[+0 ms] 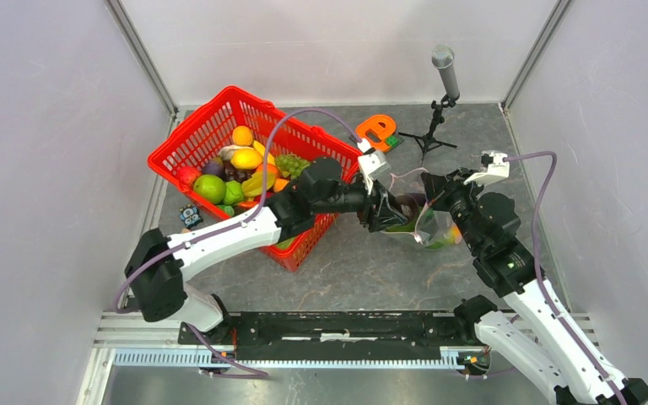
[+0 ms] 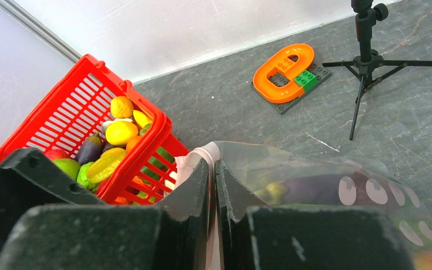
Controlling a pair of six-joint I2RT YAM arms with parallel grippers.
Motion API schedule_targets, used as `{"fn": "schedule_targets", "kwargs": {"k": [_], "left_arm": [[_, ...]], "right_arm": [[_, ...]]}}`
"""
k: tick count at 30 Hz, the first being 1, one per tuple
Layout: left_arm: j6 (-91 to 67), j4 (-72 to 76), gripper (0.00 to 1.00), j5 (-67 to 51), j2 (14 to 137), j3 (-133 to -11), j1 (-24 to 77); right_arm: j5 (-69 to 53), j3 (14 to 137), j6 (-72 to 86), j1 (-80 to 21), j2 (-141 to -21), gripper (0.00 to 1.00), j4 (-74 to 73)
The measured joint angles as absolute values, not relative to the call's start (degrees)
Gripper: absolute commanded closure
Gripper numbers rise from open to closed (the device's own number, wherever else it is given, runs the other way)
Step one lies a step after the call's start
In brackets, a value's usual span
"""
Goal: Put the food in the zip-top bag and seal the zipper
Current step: Place the fake fruit in the zipper food storage bag.
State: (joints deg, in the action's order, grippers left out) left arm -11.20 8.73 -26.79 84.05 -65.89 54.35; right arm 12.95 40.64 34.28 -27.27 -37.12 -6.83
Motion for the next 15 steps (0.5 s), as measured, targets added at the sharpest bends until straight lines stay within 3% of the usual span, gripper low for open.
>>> {"fn": "schedule_targets", "kwargs": {"k": [4, 9, 11, 15], "left_arm": [[-11.0, 8.1, 0.43, -22.7, 87.3, -67.4, 55.4], [-11.0, 5.5, 0.31, -17.8, 90.2, -70.6, 56.0], [-11.0, 4.6, 0.21, -16.5, 90.9, -71.9, 56.1], [-10.9, 4.3, 0.13, -16.2, 91.7, -73.4, 56.1]], "right_arm": [[13.0, 40.6, 34.3, -27.3, -37.1, 0.88, -6.8], [13.0, 40.6, 34.3, -27.3, -36.8, 0.87, -6.9], [13.0, 40.6, 34.3, -27.3, -36.6, 0.87, -6.9], [13.1, 40.6, 34.3, -27.3, -36.4, 0.87, -6.9]]}}
